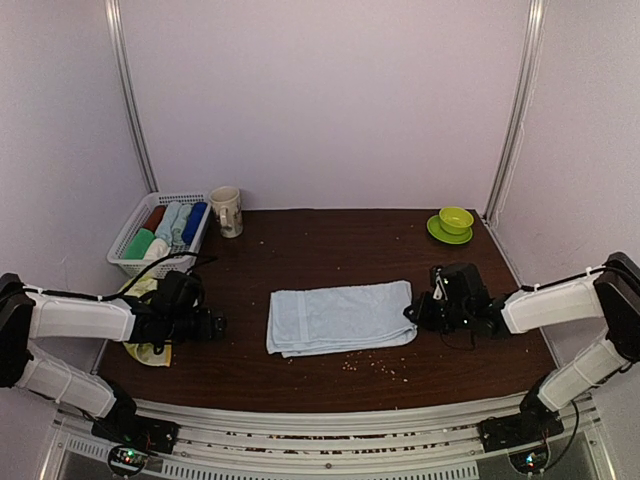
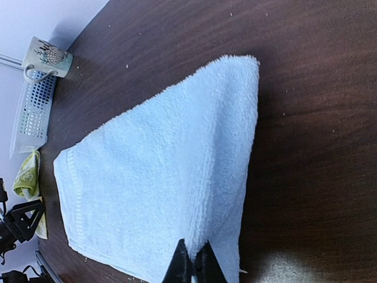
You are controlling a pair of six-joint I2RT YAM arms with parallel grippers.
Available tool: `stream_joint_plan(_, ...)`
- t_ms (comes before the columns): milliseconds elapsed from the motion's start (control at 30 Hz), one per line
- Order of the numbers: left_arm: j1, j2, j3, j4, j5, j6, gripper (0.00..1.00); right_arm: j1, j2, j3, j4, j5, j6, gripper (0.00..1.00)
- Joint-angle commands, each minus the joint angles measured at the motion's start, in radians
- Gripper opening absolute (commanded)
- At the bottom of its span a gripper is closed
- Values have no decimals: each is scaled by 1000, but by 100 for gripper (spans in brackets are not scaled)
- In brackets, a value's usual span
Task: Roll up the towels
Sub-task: Move the towel to the center of the board.
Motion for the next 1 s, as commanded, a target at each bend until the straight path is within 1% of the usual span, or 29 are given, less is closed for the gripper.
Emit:
stream_joint_plan(0, -4, -14, 6, 36, 8, -2, 98, -11, -80, 40, -145, 91, -33, 0)
stream_joint_plan(100, -7, -8, 12, 38, 20, -1, 98, -16, -114, 39, -231, 165, -36, 0)
stream_joint_plan(300, -47, 2, 34, 40, 28, 4, 98, -16, -218, -71, -270, 220, 41, 0)
stream_joint_plan(400, -82, 20, 52, 43, 24, -3, 98, -16, -275, -125, -276, 248, 57, 0)
stream_joint_plan(600, -179, 73, 106, 52, 9, -1, 98, -15, -327, -130, -338, 287, 77, 0)
stream_joint_plan(700, -233, 100, 139, 44, -5, 0, 98, -14, -357, -161, -350, 289, 116, 5)
stream_joint_plan(900, -288, 161, 192, 50, -20, -4, 98, -13, -470, -235, -411, 338, 173, 5)
stream_joint_plan(933, -298, 176, 203, 53, -19, -5, 98, -13, -480, -239, -420, 338, 173, 8)
stream_joint_plan(967, -311, 194, 216, 52, -21, -5, 98, -13, -490, -241, -441, 341, 179, 14)
